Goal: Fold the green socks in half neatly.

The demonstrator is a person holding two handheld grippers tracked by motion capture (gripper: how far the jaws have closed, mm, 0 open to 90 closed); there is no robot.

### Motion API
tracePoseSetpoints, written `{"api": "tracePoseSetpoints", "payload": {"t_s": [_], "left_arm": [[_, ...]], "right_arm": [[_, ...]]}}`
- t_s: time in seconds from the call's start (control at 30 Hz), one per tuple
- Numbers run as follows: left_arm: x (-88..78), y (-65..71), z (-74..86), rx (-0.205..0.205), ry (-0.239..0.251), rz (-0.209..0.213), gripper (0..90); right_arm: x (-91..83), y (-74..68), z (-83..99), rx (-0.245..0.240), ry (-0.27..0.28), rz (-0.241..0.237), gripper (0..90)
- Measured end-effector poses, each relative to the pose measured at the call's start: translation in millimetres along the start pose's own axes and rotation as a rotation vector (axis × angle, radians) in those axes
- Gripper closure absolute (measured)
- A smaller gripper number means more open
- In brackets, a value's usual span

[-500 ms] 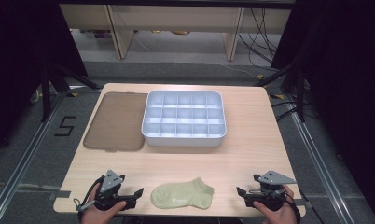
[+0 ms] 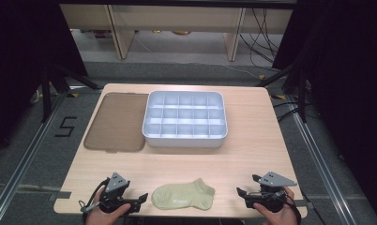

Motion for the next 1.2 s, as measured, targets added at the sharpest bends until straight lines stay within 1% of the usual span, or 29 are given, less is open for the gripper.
{"api": "tracePoseSetpoints", "payload": {"t_s": [0.03,0.1,0.13,0.17,0.2,0.23,0.27,0.3,0.33,0.37,0.4,0.43,0.47,0.5,0.6,0.63,0.67,0.7,0.73,0.77,0.83,0.87,0.9,1.0,1.03,1.07,1.13,1.17,1.2], "left_arm": [[-1.2,1.3,0.0,0.001,-0.016,-0.001,15.2],[0.3,4.2,0.0,0.01,-0.008,0.01,15.2],[0.0,5.1,-0.1,0.014,-0.012,0.0,15.2],[0.8,6.2,-0.2,0.013,-0.008,0.012,15.2],[0.8,6.2,-0.2,0.013,-0.008,0.012,15.1],[0.8,6.9,0.0,0.029,-0.016,0.015,15.1],[0.8,6.9,0.0,0.029,-0.016,0.015,15.1],[1.4,8.3,0.6,0.032,-0.031,0.017,15.1],[1.4,8.3,0.6,0.032,-0.031,0.017,15.1],[3.1,11.0,1.3,0.027,-0.035,0.026,15.1],[3.1,11.0,1.3,0.027,-0.035,0.026,15.1],[4.1,12.7,1.1,0.042,-0.034,0.032,15.1],[4.1,12.7,1.1,0.042,-0.034,0.032,15.1],[6.3,17.7,-0.1,0.027,-0.02,0.039,14.9],[6.9,20.6,-0.7,0.038,-0.023,0.046,14.9],[9.8,24.3,-1.8,0.03,-0.021,0.039,15.0],[9.8,24.3,-1.8,0.03,-0.021,0.039,15.0],[11.2,27.0,-2.1,0.034,-0.035,0.052,15.0],[12.4,27.5,-2.8,0.047,-0.033,0.05,15.1],[14.3,31.0,-4.1,0.012,-0.019,0.047,15.1],[14.1,29.8,-4.0,0.057,-0.044,0.056,15.6],[14.1,29.8,-4.0,0.057,-0.044,0.056,16.1],[16.1,33.1,-5.2,0.03,-0.038,0.064,16.1],[16.9,31.7,-5.2,0.046,-0.067,0.078,21.4],[17.2,32.0,-5.8,0.041,-0.069,0.075,22.7],[17.9,33.5,-6.5,0.024,-0.066,0.08,24.5],[19.6,34.2,-6.6,0.025,-0.059,0.07,26.4],[20.3,36.2,-5.9,0.054,-0.072,0.084,27.4],[20.3,36.2,-5.9,0.054,-0.072,0.084,28.5]], "right_arm": [[0.5,-0.3,0.0,-0.002,0.0,-0.007,21.3],[0.9,-1.5,-0.4,-0.009,0.005,-0.01,22.9],[0.6,-1.7,-0.5,-0.017,0.003,-0.01,23.2],[0.5,-2.5,-0.7,-0.014,0.005,-0.011,23.4],[1.3,-3.1,-0.6,-0.014,0.002,-0.023,23.8],[0.6,-3.7,-0.6,-0.009,0.001,-0.015,24.1],[0.6,-3.7,-0.6,-0.009,0.001,-0.015,24.1],[0.9,-4.3,-0.7,-0.014,-0.003,-0.008,24.1],[1.3,-5.0,-0.4,-0.009,-0.003,-0.005,24.1],[1.7,-7.6,0.0,0.012,-0.005,-0.009,24.1],[2.5,-4.6,-1.0,-0.028,-0.005,-0.025,24.1],[2.1,-5.7,-1.0,-0.019,-0.004,-0.01,24.1],[2.1,-5.7,-1.0,-0.019,-0.004,-0.01,24.1],[2.7,-6.1,-0.7,-0.021,-0.008,-0.009,24.1],[3.2,-6.2,-0.9,-0.032,-0.011,-0.012,24.1],[3.3,-7.4,-0.4,-0.016,-0.012,-0.015,24.1],[3.3,-7.4,-0.4,-0.016,-0.012,-0.015,24.1],[3.5,-6.9,-0.9,-0.032,-0.011,-0.02,24.1],[3.9,-6.9,-1.0,-0.032,-0.01,-0.023,24.1],[3.9,-6.9,-1.0,-0.032,-0.009,-0.023,24.1],[3.8,-7.0,-1.0,-0.031,-0.009,-0.022,24.1],[3.8,-7.0,-1.0,-0.031,-0.009,-0.022,24.1],[4.1,-7.5,-1.2,-0.03,-0.007,-0.027,24.1],[4.7,-7.1,-1.6,-0.045,-0.002,-0.023,24.0],[5.0,-7.3,-1.7,-0.047,-0.002,-0.024,24.0],[5.2,-7.5,-1.9,-0.046,-0.001,-0.025,24.0],[5.4,-7.6,-1.9,-0.045,-0.002,-0.025,24.0],[5.5,-7.5,-1.9,-0.047,-0.002,-0.025,24.1],[5.5,-7.5,-1.9,-0.047,-0.002,-0.025,24.1]]}}
Point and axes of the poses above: each handheld gripper's, and its own axes: x roughly forward along the jaws, z roughly out of its underside, y roughly to its right, the point moved 5 cm from there along x, roughly forward along the jaws, and after that the axes turned 11 degrees about -z, right-handed, at the moved point
